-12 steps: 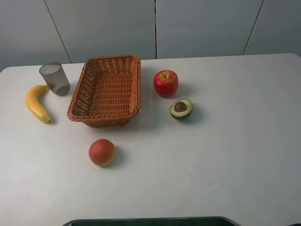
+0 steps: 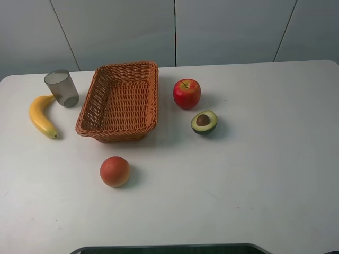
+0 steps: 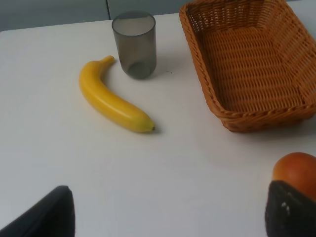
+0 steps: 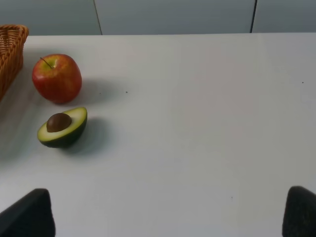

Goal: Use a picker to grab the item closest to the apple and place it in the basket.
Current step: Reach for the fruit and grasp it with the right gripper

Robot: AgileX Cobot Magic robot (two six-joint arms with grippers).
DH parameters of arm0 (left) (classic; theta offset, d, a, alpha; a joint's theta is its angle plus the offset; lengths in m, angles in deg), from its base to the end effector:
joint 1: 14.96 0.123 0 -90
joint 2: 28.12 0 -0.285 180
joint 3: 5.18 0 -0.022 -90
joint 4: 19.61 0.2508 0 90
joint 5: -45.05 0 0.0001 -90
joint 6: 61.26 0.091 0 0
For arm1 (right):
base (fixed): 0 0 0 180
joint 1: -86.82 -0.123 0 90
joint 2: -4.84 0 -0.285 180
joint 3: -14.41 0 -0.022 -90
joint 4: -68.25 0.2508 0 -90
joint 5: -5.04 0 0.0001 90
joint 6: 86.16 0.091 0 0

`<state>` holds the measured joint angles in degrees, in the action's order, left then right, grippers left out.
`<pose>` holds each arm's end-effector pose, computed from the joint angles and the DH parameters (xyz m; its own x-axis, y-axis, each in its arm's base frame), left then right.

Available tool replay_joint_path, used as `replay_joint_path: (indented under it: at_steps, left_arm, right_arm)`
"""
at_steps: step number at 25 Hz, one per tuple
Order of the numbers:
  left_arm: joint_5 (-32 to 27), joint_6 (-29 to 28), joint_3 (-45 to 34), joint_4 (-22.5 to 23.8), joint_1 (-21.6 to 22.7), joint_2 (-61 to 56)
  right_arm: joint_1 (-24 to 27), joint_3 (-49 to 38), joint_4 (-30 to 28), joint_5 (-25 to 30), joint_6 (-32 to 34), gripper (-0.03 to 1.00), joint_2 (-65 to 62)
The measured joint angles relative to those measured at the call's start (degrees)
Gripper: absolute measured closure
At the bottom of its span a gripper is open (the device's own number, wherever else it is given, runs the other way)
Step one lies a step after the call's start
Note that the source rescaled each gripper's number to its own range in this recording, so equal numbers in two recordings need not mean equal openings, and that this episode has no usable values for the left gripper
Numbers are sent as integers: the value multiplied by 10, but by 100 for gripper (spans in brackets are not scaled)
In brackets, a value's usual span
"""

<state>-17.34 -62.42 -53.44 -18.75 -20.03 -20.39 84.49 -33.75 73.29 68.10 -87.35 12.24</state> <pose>-0.0067 0.0018 0.2765 -0.4744 0.0287 -0.8798 0.0704 0.9975 -0.0054 -0.0089 0.0068 0.2763 -0.4792 -0.0004 -0.8777 -0.1001 0.9935 0.0542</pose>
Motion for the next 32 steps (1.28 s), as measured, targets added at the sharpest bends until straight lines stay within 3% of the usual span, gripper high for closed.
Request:
replay_joint_path:
  at_steps: [28,32]
  left_arm:
    - [0,0,0,0,0,0]
    - [0,0,0,0,0,0]
  right_arm:
    - [0,0,0,1,0,-3,1]
    - [0,25,-1,8,0,-3,54]
